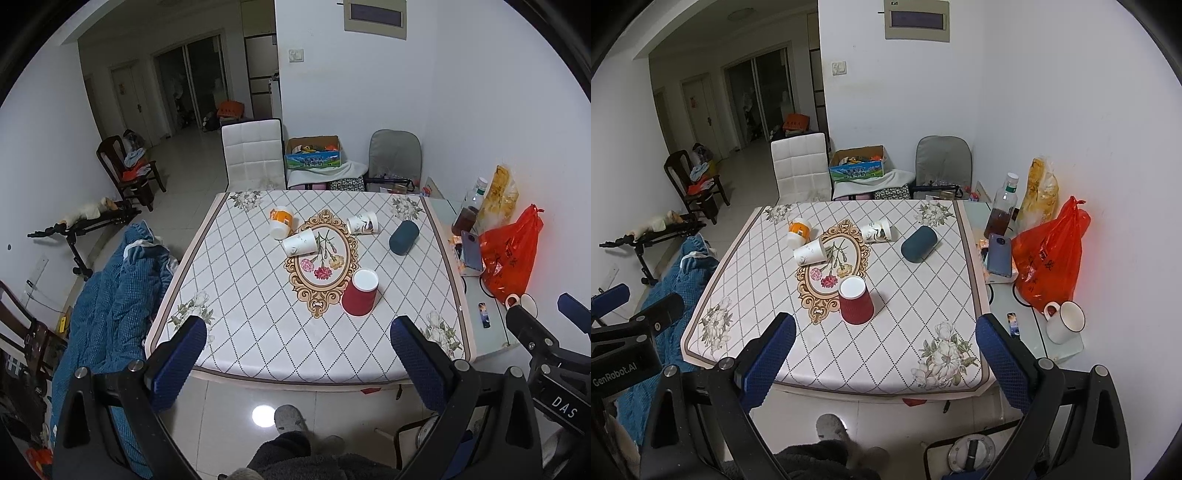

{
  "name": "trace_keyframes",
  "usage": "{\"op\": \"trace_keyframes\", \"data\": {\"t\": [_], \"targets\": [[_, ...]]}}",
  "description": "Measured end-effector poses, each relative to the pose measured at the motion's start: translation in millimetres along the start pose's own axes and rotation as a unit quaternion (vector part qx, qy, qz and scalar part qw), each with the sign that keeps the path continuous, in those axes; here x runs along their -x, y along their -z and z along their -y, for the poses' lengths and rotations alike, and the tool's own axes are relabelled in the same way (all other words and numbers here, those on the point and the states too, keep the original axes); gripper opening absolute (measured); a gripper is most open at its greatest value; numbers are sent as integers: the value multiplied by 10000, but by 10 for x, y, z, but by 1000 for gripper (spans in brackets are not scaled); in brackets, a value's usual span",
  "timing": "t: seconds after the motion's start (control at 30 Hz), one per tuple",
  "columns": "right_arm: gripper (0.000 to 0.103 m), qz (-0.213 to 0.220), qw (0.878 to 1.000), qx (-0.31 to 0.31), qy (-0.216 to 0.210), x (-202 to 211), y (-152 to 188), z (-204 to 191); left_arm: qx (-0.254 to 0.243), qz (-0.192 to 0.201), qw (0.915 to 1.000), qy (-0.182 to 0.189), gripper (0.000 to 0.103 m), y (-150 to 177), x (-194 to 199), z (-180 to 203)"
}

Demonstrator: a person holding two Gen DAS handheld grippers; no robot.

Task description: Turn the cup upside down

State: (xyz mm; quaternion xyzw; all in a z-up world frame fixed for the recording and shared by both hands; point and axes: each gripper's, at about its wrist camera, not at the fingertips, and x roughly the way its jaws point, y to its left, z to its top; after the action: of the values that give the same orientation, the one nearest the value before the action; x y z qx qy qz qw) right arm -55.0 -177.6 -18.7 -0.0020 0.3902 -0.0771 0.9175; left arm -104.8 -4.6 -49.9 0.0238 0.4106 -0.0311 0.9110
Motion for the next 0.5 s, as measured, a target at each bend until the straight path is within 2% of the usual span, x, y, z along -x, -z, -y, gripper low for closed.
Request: {"op": "trace_keyframes", "data": {"t": [0.5], "targets": [[100, -7, 10000, -7, 8, 11, 1, -13, -6, -5, 10000, 7, 102, 10, 10, -14]]}}
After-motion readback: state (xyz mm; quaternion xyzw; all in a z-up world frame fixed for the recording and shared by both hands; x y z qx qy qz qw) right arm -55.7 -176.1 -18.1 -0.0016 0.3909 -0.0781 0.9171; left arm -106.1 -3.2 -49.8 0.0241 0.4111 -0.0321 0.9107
